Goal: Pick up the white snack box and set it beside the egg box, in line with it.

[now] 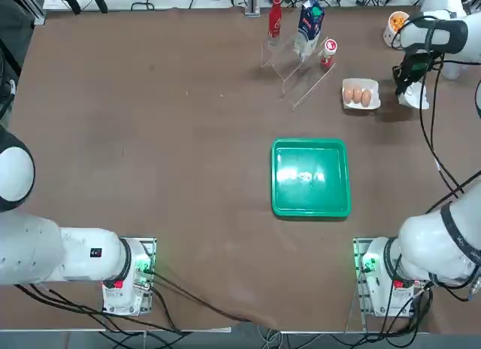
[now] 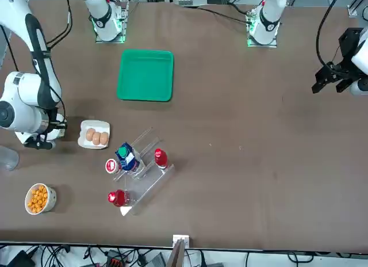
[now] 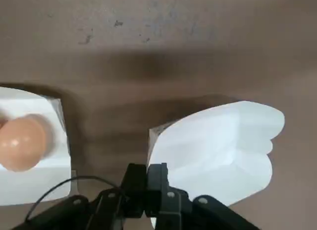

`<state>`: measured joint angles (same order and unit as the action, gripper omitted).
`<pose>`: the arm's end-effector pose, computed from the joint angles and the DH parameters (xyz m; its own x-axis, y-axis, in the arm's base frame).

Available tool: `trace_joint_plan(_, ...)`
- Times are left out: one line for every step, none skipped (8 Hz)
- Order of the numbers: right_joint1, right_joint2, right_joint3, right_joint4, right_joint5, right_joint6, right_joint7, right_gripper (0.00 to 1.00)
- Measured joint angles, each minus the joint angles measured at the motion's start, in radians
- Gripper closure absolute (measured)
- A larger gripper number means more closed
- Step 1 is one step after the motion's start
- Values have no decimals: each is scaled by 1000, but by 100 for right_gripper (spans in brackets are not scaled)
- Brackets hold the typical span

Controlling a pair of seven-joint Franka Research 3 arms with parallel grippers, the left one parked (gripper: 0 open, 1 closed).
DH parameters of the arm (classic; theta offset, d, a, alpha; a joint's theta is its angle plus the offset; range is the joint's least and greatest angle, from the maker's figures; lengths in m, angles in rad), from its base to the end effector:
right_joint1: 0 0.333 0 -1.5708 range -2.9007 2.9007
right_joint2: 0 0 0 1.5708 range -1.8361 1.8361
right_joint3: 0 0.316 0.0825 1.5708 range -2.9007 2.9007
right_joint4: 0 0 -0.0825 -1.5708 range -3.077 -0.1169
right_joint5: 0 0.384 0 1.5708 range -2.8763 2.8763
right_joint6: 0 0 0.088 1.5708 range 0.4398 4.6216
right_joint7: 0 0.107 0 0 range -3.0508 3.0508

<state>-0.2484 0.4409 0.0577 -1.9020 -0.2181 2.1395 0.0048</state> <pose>0.5944 -0.1256 0.2531 0.9755 -0.0746 -0.2070 -0.0477 -0.9901 0.1320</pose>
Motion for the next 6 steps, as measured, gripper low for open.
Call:
trace_joint_plan(4,3,0,0,0,6,1,98)
trace_joint_plan(14,7,0,0,0,13,17,98)
trace_joint_plan(30,12,0,1,0,23,40,98)
trace_joint_plan(42,16,0,1,-2,35,49,98)
trace_joint_plan(45,23,-1,1,-23,50,54,98)
trace_joint_plan(44,29,-5,1,-64,65,58,98)
